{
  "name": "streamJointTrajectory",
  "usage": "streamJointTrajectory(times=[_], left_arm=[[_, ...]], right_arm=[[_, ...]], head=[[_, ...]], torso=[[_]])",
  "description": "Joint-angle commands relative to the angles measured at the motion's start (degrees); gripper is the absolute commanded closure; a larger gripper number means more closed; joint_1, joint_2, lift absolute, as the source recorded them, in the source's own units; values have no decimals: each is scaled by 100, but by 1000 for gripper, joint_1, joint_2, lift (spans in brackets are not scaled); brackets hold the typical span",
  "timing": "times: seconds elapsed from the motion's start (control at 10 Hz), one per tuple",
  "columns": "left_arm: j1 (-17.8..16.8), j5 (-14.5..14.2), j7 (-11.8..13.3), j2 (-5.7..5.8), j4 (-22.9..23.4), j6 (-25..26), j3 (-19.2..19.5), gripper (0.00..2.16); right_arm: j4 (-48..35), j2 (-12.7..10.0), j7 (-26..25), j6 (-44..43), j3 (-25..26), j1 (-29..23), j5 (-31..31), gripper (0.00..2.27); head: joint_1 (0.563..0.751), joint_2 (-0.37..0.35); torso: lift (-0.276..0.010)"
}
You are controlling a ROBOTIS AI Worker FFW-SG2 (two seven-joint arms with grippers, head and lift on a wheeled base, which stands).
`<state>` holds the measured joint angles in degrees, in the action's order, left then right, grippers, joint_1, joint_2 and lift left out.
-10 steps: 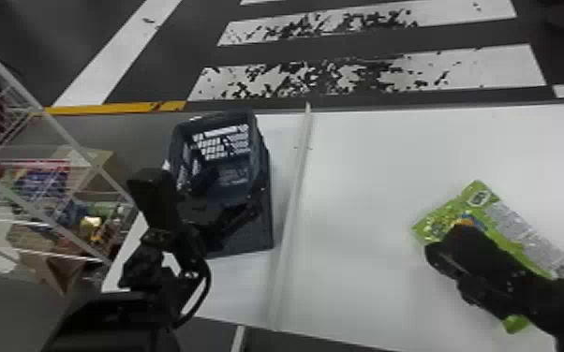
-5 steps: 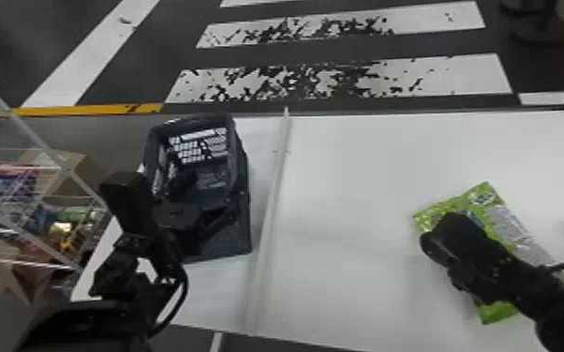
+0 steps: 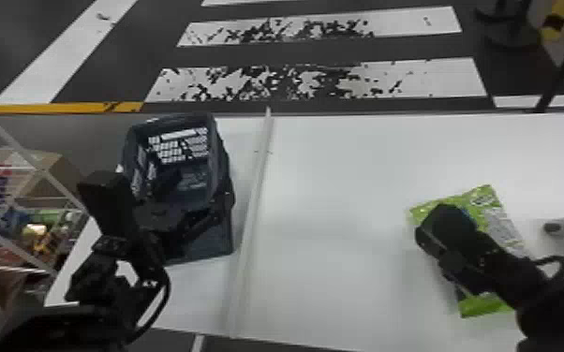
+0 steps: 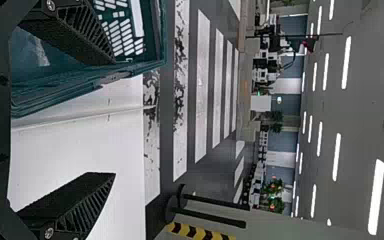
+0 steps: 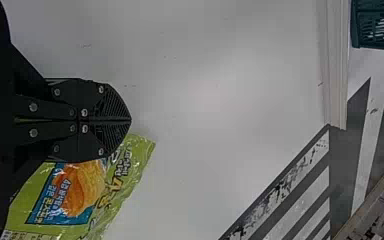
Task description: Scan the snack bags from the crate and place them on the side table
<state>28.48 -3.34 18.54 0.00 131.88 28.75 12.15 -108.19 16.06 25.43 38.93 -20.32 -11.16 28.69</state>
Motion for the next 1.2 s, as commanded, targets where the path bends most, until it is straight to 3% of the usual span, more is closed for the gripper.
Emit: streamJointTrajectory(times=[0.0,1.1], left_arm=[[26,0,1,0,39,21,-11,83],[70,-9,36,53,110,57,-46,83]], right_arm=[[9,-15,-38,76,37,0,23,2209],[316,-253,-442,375,142,211,164,2209]], head=[[695,154],[695,103]], torso=[[-94],[-94]])
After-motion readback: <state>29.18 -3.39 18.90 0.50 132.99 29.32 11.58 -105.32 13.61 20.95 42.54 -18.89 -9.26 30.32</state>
